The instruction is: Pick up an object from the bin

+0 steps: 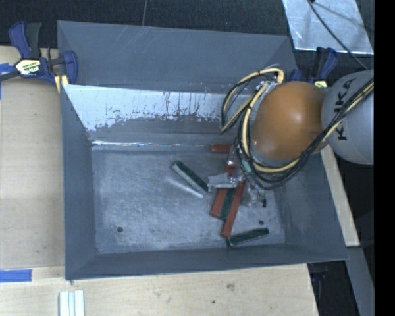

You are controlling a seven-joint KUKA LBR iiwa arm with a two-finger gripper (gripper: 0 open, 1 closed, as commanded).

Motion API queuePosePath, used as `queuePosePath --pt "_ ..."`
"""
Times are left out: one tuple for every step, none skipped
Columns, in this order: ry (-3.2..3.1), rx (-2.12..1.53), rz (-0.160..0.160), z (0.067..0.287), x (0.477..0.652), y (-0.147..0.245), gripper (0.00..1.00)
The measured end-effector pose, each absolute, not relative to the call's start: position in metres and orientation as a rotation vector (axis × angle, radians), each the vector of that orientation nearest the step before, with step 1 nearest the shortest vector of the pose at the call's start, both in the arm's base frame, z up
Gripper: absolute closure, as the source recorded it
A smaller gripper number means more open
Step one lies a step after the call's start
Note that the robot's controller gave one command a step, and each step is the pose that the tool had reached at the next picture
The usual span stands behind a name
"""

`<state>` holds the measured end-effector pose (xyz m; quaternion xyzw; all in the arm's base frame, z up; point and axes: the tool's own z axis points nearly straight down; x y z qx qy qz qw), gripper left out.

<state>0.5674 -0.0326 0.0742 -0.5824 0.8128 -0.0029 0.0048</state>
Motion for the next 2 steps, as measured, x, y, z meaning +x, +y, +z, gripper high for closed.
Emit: queuePosePath --pt "2.553 -1.826 0.000 0.0945 0.5669 -0.0323 1.00" --pt "2.553 -1.825 -0.001 0.1033 0.5677 -0.0324 1.00"
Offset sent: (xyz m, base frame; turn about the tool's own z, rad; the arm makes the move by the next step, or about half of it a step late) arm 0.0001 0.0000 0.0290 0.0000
